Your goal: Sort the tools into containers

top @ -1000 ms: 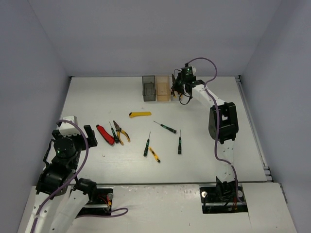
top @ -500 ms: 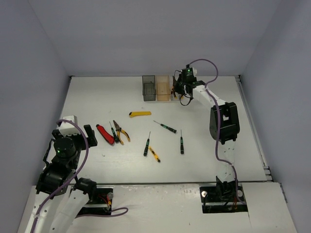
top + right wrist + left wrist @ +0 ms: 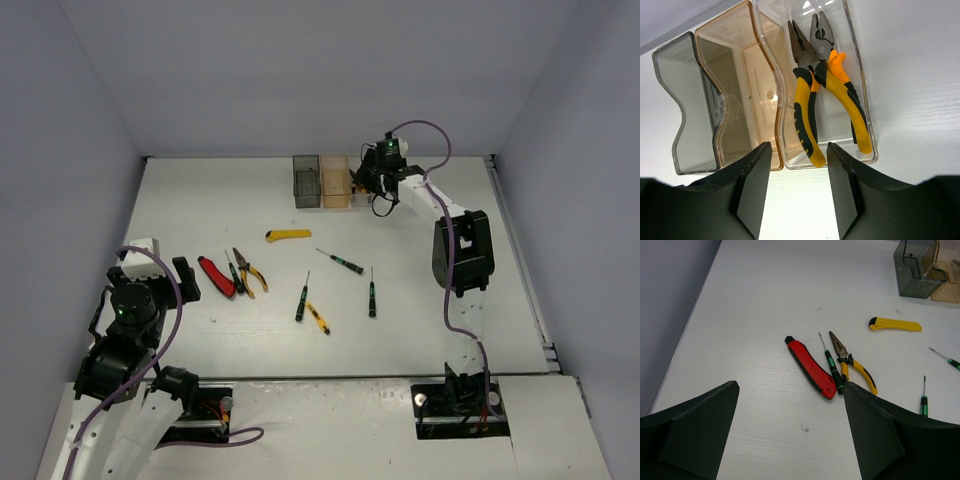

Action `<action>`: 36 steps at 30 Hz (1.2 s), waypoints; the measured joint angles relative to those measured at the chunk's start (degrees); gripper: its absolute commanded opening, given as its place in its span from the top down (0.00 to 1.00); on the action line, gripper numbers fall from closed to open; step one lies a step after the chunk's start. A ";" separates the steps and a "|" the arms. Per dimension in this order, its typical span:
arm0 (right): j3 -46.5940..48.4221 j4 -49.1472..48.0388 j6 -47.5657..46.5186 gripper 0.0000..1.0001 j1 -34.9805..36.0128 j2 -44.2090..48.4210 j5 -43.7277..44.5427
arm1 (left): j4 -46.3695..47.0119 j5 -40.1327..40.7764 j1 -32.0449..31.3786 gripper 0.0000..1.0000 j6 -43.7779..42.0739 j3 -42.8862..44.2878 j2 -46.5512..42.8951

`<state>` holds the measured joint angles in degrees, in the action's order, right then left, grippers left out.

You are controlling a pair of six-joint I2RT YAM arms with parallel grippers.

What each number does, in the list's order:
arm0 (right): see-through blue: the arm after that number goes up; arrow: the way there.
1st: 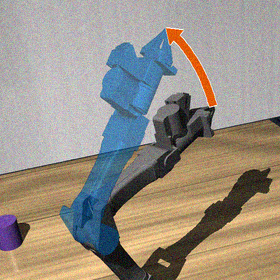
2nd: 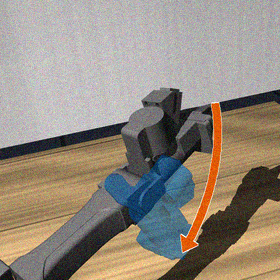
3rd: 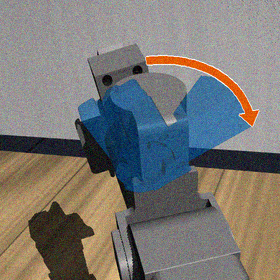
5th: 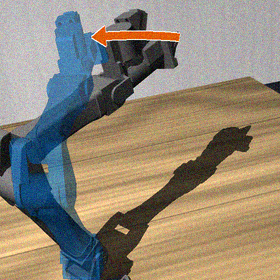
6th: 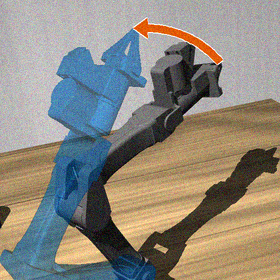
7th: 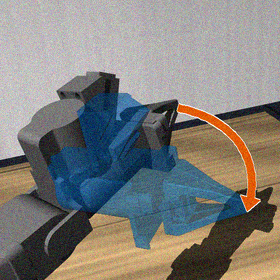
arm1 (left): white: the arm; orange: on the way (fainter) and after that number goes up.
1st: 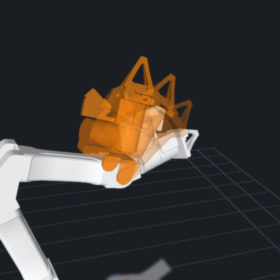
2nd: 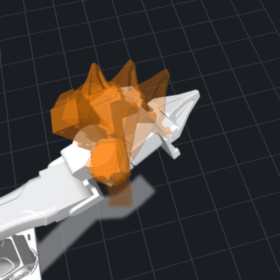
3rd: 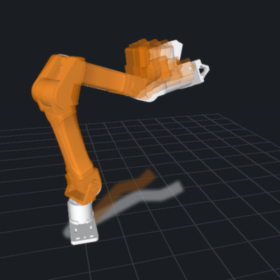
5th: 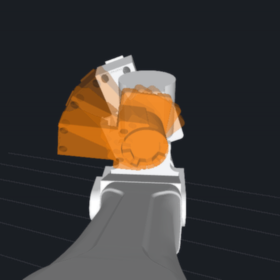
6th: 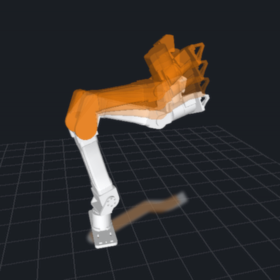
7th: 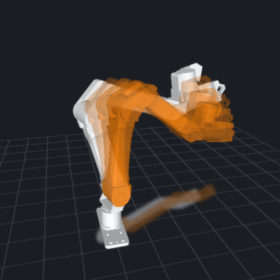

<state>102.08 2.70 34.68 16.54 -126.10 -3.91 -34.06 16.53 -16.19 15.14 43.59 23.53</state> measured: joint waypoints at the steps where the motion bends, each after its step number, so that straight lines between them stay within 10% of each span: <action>1: 0.19 0.07 -0.38 0.54 0.03 0.00 0.10 | 0.00 0.00 0.00 0.18 0.00 0.00 0.00; 18: -9.44 -0.71 -22.77 0.59 20.90 17.66 -1.00 | -0.18 0.00 0.00 0.18 0.00 0.00 2.47; 36: -11.19 -0.40 -22.37 0.65 40.16 1.17 5.63 | -0.42 1.15 0.00 0.18 0.02 0.00 2.24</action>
<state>90.89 2.30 12.32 56.70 -124.93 1.72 -34.48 17.68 -16.19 15.16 43.59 25.77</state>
